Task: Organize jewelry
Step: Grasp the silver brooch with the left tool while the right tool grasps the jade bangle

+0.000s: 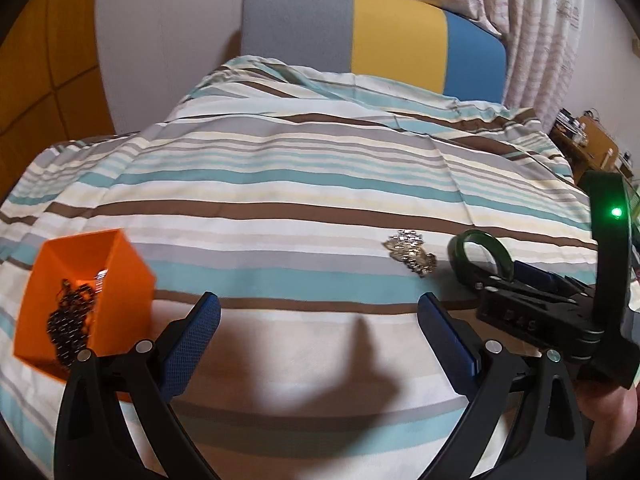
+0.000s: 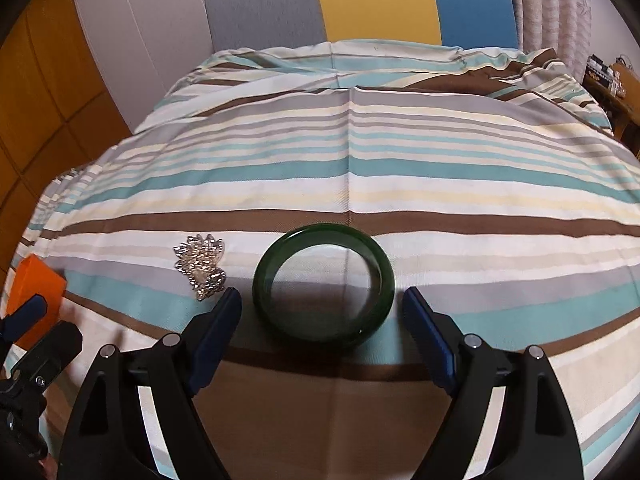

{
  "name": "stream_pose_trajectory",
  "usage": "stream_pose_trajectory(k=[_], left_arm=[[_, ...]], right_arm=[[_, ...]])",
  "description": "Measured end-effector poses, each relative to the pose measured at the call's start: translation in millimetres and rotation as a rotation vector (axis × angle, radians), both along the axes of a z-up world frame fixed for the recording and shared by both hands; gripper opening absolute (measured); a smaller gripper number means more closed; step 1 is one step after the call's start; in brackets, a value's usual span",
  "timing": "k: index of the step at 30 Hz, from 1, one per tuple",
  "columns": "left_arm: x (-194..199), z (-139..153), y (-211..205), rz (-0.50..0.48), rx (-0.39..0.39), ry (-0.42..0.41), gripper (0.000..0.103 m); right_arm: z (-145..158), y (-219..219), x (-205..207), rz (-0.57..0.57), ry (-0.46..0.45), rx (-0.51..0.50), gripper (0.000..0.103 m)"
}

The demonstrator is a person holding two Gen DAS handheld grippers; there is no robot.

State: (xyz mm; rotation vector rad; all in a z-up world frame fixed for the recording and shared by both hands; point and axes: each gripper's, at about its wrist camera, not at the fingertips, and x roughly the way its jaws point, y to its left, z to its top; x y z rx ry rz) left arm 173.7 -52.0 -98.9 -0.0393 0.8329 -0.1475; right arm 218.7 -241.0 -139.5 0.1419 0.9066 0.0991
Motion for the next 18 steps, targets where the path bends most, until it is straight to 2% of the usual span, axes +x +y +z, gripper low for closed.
stream_pose_trajectory(k=[6,12,16,18], left_arm=[[13,-6,-21,-0.037,0.022,0.001,0.098],[30,-16,-45,-0.070,0.028,0.015,0.096],[42,-24,-59,-0.083,0.028,0.037,0.085],[49,-28,-63,-0.084,0.011,0.059,0.082]], right_arm=[[0,-2,-1,-0.006,-0.006,-0.020,0.072],[0,-29,-10,-0.095,-0.004,-0.019,0.072],[0,-45,-15,-0.142,-0.001,-0.016,0.072],[0,-50,-17,-0.148,-0.004,0.004,0.072]])
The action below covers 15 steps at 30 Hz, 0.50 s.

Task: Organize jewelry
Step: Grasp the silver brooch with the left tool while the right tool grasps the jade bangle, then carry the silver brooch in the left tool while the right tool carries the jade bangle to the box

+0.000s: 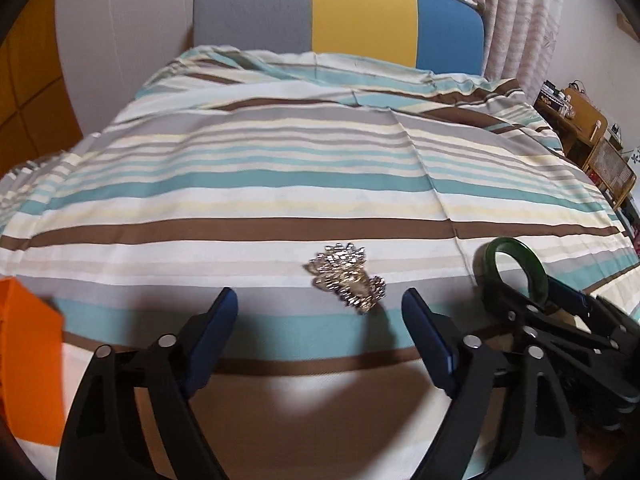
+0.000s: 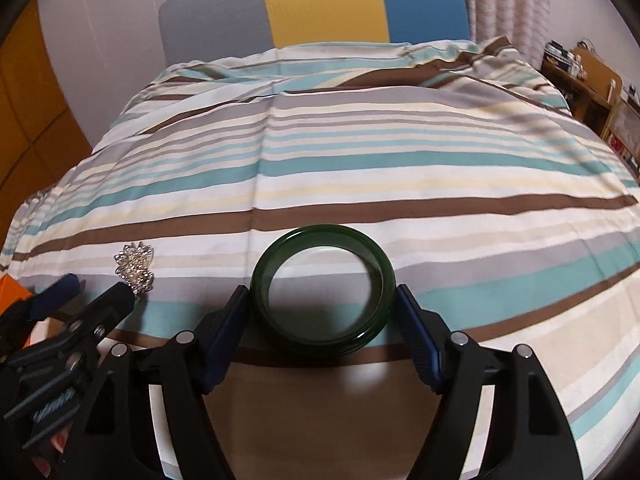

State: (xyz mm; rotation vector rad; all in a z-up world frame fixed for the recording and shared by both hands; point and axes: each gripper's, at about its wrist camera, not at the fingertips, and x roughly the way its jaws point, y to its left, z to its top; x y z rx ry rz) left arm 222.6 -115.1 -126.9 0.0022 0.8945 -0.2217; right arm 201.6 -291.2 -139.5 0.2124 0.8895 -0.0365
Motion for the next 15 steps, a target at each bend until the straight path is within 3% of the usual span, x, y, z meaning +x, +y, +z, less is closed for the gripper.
stream_pose_trajectory(k=[3,6,8,9,11,15], left_arm=[[9,-3,-4,0.017,-0.018,0.014,0.080],[15,-5,-12,0.015,-0.004,0.011,0.069],[17,-7,-19,0.004,0.040,0.005,0.051],[17,-7,-21,0.002,0.048,0.002,0.049],[16,-6,-21,-0.013,0.039,-0.005,0.034],[14,-4,-11,-0.009,-0.019,-0.006,0.034]], right_arm=[[1,-1,-1,-0.001,-0.006,0.000,0.072],[1,-1,-2,0.000,-0.009,-0.003,0.072],[1,-2,-2,0.000,-0.012,0.005,0.072],[1,-1,-2,-0.001,-0.014,0.008,0.072],[1,-3,-4,0.000,-0.018,0.017,0.072],[4,-2,-7,0.014,-0.034,0.036,0.072]])
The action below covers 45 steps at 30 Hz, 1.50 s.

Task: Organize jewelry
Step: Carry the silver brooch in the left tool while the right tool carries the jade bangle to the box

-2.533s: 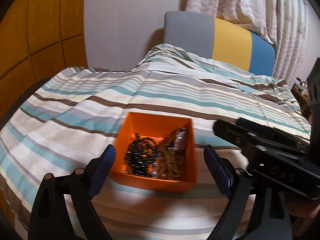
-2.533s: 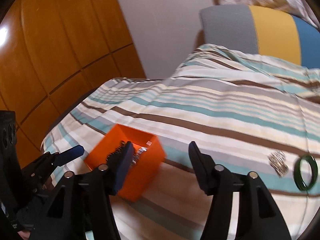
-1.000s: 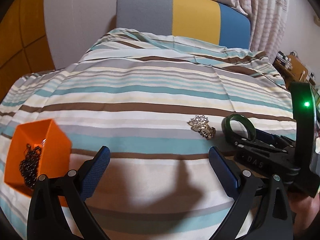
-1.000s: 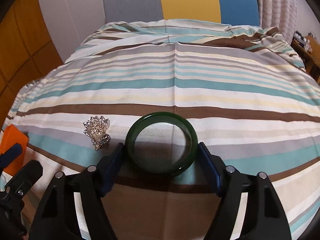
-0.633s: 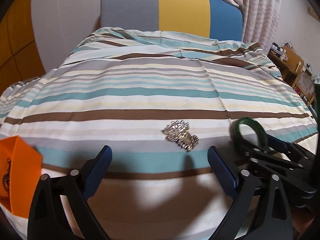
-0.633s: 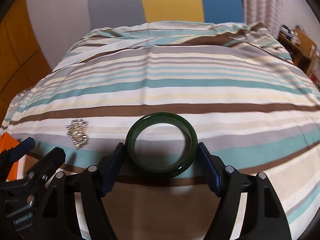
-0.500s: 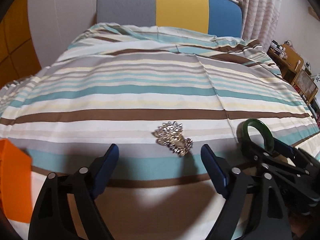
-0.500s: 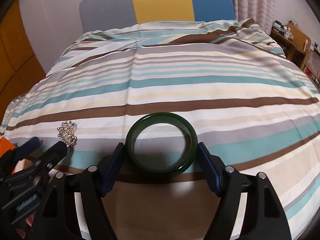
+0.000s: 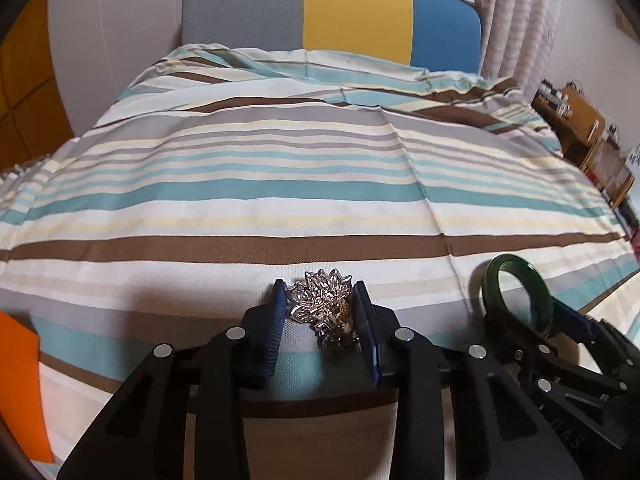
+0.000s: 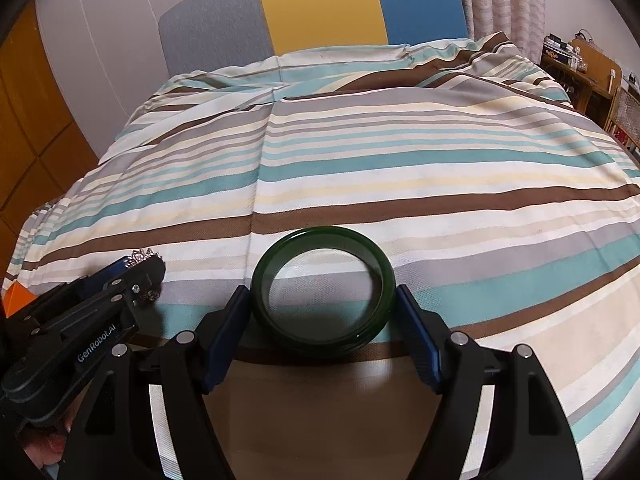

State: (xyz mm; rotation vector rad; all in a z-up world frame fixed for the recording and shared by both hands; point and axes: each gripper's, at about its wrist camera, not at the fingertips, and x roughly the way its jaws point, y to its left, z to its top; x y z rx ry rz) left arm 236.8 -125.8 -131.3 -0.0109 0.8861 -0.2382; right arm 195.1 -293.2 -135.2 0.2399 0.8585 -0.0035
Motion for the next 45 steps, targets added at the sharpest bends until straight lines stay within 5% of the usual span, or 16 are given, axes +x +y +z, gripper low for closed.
stream_pose_trajectory(k=[23,45], left_arm=[[-46,29,51,0.041,-0.009,-0.096,0.033],[-96,99,150,0.158,-0.010,-0.200,0.033]], right_arm=[[36,57,-29,0.121,-0.128,-0.012,0.072],[95,166,-54,0.321,-0.239,-0.023,0.072]])
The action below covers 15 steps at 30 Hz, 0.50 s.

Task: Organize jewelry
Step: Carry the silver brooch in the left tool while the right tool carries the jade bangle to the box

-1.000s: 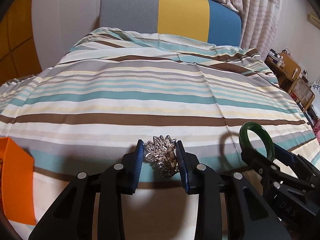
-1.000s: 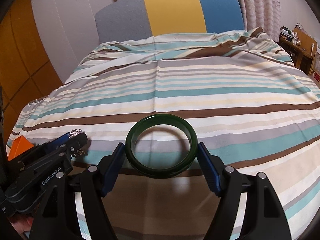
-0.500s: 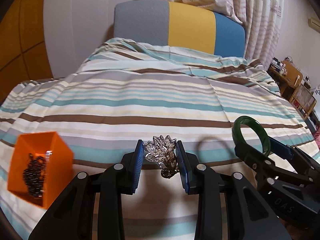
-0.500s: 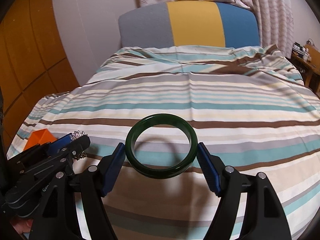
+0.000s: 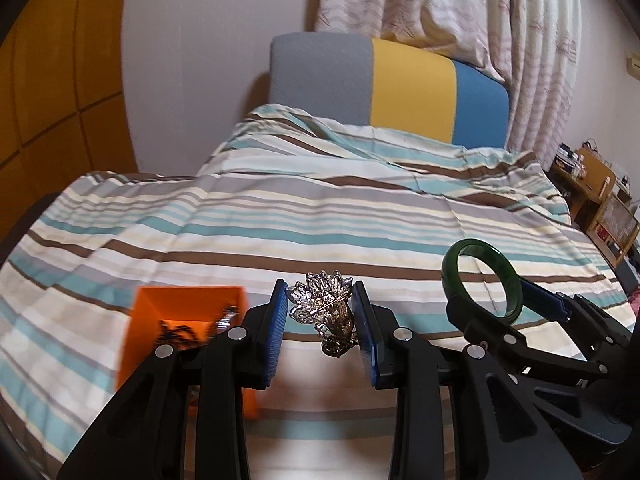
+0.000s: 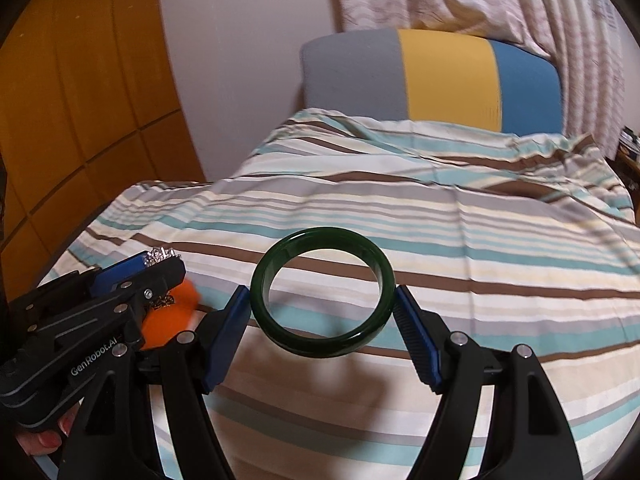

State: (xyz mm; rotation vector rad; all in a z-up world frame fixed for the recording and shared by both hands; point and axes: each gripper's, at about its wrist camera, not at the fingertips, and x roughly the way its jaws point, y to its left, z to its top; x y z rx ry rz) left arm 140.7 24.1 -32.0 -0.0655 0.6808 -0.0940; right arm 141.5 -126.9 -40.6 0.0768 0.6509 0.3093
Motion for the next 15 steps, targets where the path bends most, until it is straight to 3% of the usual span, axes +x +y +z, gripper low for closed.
stream_pose_trajectory(k=[15], left_arm=[[-16,7,73,0.088,-0.009,0.006,0.033]], right_arm=[[12,77,-6,0.139,-0.015,-0.014,0.072]])
